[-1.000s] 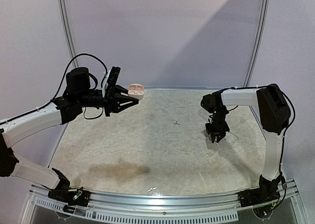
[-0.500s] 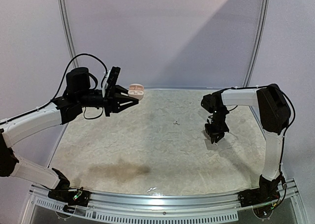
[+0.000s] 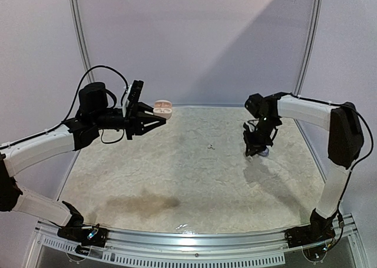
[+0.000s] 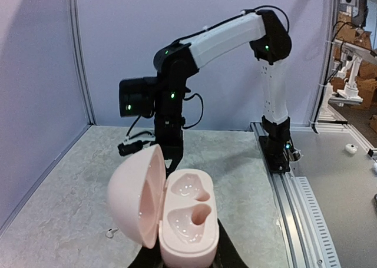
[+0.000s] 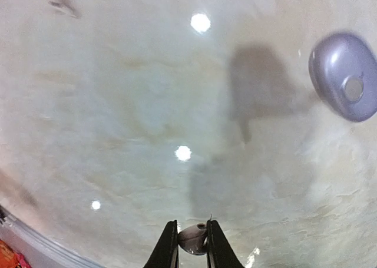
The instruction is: Insert the wireless bluetooth earbuds into the charging case
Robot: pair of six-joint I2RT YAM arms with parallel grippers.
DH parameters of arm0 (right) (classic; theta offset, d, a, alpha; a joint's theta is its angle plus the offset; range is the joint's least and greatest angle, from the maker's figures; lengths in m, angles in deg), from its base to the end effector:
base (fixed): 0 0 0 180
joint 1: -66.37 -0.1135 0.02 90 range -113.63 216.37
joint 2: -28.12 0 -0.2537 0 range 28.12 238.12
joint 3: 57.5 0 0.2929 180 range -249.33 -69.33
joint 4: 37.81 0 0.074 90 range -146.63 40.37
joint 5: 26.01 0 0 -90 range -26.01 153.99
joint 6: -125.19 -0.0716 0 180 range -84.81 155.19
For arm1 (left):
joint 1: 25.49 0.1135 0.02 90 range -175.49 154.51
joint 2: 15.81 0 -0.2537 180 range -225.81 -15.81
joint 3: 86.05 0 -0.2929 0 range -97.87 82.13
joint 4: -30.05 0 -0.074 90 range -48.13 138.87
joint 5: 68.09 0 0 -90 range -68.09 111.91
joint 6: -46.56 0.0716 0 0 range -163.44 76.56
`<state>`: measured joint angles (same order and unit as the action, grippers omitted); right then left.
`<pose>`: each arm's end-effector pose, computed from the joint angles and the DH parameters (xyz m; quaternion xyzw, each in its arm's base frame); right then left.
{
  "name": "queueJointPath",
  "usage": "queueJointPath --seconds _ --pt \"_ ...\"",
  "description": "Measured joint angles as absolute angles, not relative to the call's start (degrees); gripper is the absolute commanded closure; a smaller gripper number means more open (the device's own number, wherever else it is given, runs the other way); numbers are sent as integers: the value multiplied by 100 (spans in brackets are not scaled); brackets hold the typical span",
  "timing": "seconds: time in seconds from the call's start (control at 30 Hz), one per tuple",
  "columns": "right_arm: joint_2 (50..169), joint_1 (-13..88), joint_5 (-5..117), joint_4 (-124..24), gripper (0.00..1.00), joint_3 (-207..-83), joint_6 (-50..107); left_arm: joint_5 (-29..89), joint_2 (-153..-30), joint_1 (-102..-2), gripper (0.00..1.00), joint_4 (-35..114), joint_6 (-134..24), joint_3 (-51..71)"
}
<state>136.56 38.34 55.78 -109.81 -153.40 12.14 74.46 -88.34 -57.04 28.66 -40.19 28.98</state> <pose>0.3482 0.1970 0.1464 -0.0467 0.9952 0.0850 0.0120 0.2694 -0.2321 0.3043 0.4817 0.5483 -0.4659 0.5003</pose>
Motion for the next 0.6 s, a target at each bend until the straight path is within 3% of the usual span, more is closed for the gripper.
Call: queueJointPath --seconds 0.33,0.6 --pt "11694 2542 4273 -8946 100 -16918 1533 7405 -9009 -5761 100 1089 -4780 3130" --pt "11842 1565 3285 -7749 100 -17786 1948 7783 -9149 -5918 100 813 -4496 3112"
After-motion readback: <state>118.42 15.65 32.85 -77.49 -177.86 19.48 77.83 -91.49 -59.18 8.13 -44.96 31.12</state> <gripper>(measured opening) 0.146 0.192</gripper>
